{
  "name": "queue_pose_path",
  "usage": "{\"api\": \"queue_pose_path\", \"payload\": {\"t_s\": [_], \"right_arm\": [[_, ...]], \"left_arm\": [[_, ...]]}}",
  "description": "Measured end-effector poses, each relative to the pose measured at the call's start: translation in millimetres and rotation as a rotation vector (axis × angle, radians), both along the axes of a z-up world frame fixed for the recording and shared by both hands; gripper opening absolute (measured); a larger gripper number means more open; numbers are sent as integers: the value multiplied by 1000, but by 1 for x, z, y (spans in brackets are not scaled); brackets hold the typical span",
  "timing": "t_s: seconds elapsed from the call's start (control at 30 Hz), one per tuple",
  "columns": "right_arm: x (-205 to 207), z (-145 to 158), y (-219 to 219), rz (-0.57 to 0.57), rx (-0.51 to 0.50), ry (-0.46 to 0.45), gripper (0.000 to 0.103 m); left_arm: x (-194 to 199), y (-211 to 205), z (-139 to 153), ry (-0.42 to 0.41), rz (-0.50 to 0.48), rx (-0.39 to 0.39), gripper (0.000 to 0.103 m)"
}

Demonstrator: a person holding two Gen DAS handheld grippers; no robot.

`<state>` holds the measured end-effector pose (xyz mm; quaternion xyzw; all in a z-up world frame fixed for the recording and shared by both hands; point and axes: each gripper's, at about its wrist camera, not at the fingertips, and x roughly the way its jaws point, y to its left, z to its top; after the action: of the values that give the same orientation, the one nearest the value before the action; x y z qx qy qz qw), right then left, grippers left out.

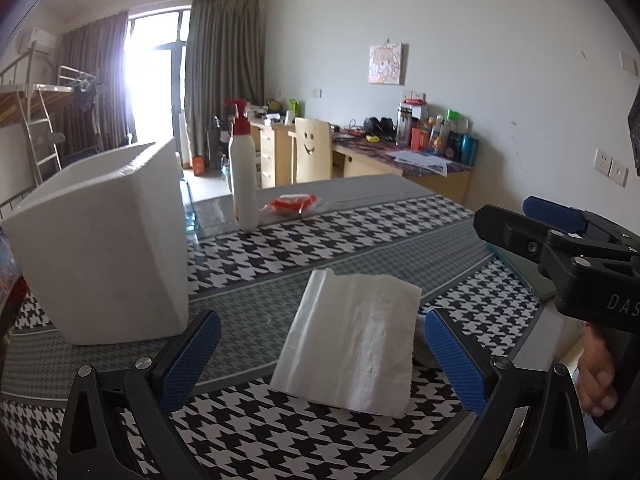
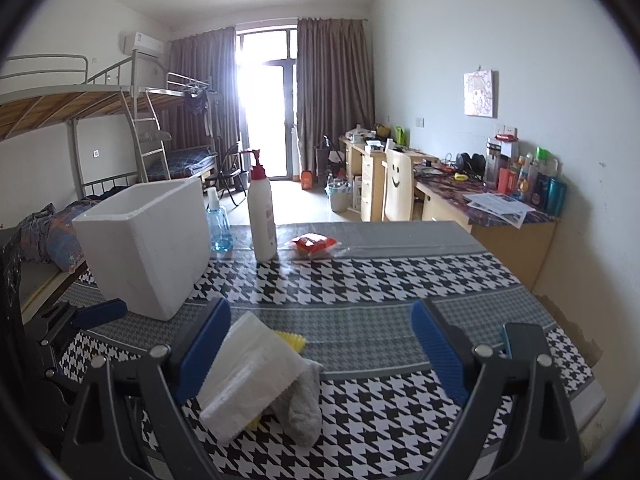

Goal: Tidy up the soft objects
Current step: 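Move the left tool over the white paper towel while the right tool approaches the grey cloth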

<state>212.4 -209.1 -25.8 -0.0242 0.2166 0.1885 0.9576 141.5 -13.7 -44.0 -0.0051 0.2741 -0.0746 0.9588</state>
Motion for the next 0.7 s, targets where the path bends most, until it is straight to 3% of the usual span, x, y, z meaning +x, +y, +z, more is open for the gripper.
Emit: {"api": "queue_pose_path", "payload": {"t_s": [0.13, 0.43, 0.7], "right_arm": [[1, -7, -6, -14, -5, 15, 94], [10, -18, -16, -25, 3, 49, 94], [16, -28, -19, -35, 7, 82, 94]], "left_arm": [[10, -8, -9, 23, -10, 42, 102], [23, -14, -23, 76, -47, 53, 102], [33, -15, -35, 142, -69, 49, 89]]}}
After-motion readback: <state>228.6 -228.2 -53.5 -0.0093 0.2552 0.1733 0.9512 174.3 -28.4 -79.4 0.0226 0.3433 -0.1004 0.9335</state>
